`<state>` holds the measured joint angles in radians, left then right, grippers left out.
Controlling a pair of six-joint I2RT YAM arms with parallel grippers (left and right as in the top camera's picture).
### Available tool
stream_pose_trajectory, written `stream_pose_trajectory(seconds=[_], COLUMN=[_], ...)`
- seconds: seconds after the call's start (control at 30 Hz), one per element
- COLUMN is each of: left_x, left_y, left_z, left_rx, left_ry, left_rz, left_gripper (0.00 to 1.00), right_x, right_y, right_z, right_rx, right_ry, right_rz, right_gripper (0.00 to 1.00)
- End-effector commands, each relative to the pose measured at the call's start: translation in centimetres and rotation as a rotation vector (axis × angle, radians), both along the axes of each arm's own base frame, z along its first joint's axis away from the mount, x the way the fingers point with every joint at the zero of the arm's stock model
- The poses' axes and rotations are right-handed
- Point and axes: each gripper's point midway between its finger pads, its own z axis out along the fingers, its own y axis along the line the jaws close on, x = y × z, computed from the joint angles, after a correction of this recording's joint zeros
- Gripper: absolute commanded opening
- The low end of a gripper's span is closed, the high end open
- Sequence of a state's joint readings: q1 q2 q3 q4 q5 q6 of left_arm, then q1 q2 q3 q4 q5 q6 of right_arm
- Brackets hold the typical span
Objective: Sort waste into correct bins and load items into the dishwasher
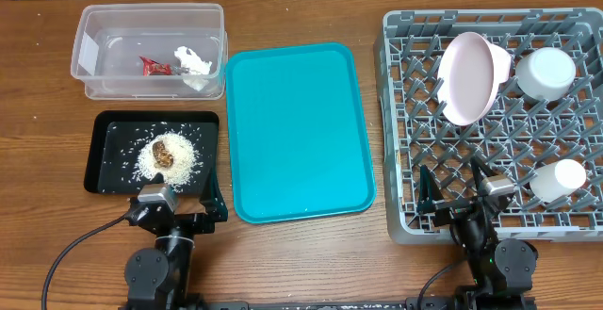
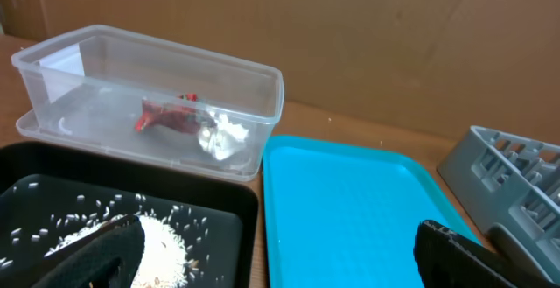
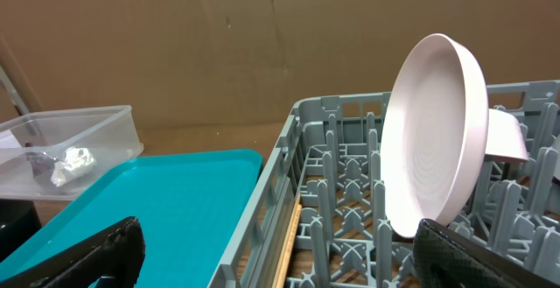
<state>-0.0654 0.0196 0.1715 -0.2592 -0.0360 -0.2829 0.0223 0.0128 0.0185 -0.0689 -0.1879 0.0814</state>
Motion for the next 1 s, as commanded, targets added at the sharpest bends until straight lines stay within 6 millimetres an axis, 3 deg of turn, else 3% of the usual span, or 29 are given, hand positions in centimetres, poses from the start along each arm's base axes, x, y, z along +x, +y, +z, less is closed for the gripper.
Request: stream_pose_trajectory(seconds=[0.0,0.13,0.23,0.4,0.97], left_x=[0.7,1.2,1.1,1.2,1.2], left_y=[0.2,-0.6,-1.0,-1.1,-1.1], left_z=[0.2,1.3,1.2,-3.2,-3.2], left_rx=[0.007,0.114,0.183,0.146,0.136], left_ry=[-0.088,-0.225,-0.223,-0.044,-0.042], left_rz=[0.015,-0.029,-0.056,-0.076,-0.075], left_gripper=[1.0,1.0,1.0,1.0,1.0], right_x=[-0.1,-0.1,-0.1,-0.1,-0.1], right_y=[0.3,0.3,0.3,0.3,0.3], right_z=[-0.1,-0.1,-0.1,-0.1,-0.1], right_rx=[0.0,0.0,0.0,0.0,0.0], right_ry=[-0.006,-0.006,-0.006,-0.006,-0.006], right_rz=[0.017,0.017,0.017,0.017,0.016], right_gripper=[1.0,1.0,1.0,1.0,1.0])
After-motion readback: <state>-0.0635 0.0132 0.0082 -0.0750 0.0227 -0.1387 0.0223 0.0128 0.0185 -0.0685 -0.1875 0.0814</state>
